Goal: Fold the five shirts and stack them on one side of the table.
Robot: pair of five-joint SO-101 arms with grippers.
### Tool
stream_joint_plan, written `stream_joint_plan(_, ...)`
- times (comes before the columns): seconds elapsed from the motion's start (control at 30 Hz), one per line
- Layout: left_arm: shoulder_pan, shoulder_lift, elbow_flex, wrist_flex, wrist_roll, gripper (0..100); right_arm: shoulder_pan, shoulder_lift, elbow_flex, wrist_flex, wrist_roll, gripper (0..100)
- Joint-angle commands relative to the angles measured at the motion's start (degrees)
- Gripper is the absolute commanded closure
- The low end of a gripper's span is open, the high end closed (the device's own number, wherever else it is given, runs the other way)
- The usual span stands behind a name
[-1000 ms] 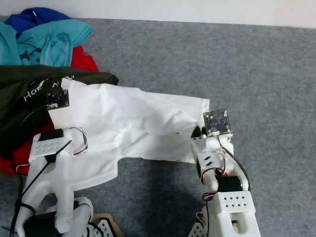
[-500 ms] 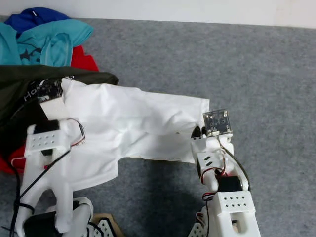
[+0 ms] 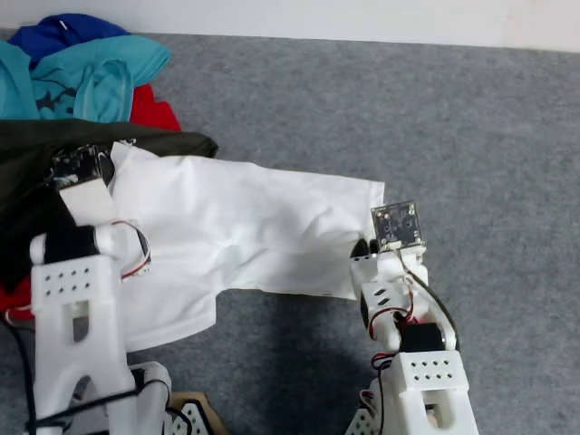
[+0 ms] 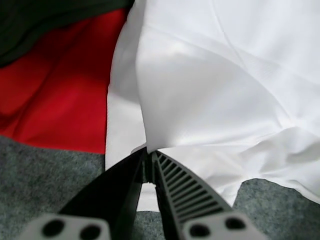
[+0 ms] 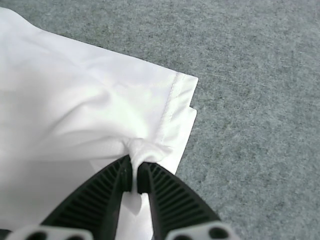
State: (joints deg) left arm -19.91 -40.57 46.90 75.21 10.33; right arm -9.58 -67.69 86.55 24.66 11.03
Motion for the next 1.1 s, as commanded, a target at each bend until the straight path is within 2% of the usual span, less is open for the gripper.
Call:
stream_joint_plan(0.0, -2.3, -2.1, 0.4, 0.4, -0.3, 99, 0.3, -1.2, -0.9, 0.2, -0.4, 99.2)
stream_joint_plan(0.23, 0.4, -2.7, -3.3, 9.7, -7.9, 99, 0.3, -1.2, -1.0, 0.4, -0.4, 99.2)
stream_joint_plan(0.4, 2.6, -2.7, -6.5, 16.9, -9.0, 99, 0.3, -1.2, -0.9, 0.6, -0.8, 99.2)
stream_joint_plan(0.67, 2.8, -2.7, -6.1, 20.3, -9.7, 99, 0.2, -1.2, -0.7, 0.6, -0.8, 99.2)
stream_joint_plan(0.83, 2.8, -2.8, -5.8, 21.6, -17.1, 99, 0.3, -1.2, -0.9, 0.6, -0.8, 99.2)
stream_joint_plan(1.07, 3.9, -7.3, -12.8, 21.9, -16.8, 99, 0.6, -1.2, -1.2, 0.3, -2.2, 99.2)
